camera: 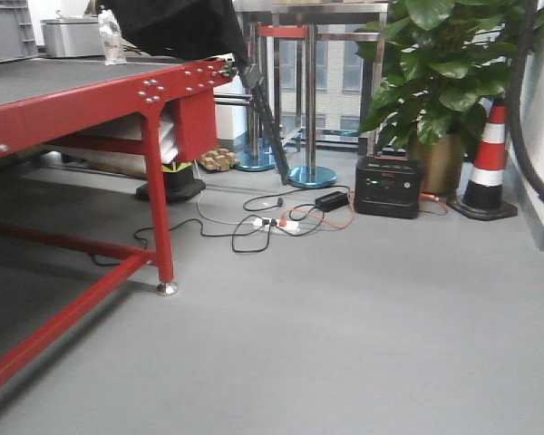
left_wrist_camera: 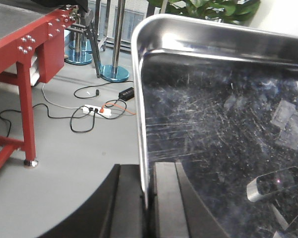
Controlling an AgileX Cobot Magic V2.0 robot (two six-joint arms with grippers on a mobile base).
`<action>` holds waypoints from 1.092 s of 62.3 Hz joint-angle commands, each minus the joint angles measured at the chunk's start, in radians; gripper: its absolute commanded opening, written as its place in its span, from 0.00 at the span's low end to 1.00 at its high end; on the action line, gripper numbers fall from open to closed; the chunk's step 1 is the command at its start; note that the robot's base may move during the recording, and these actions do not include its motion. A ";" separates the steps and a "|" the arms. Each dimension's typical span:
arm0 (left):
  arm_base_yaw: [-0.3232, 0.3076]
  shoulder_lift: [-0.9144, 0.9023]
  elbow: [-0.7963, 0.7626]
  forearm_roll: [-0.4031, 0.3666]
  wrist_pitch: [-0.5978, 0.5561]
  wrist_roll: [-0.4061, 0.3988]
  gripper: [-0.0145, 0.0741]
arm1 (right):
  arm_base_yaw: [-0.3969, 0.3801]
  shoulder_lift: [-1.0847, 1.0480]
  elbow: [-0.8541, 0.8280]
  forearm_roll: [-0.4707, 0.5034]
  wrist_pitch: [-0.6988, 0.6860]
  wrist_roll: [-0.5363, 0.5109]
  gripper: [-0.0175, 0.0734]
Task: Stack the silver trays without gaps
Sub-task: 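Drive the base away from the shelf, turning toward the red table, then drive the base around to another shelf of blue bins, holding the tray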
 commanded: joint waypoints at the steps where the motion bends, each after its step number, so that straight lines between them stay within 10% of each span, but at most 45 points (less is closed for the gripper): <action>1: -0.014 -0.012 -0.007 -0.023 -0.064 0.008 0.15 | 0.013 -0.005 0.000 0.014 -0.121 -0.026 0.11; 68: -0.014 -0.012 -0.007 -0.023 -0.064 0.008 0.15 | 0.013 -0.005 0.000 0.014 -0.131 -0.026 0.11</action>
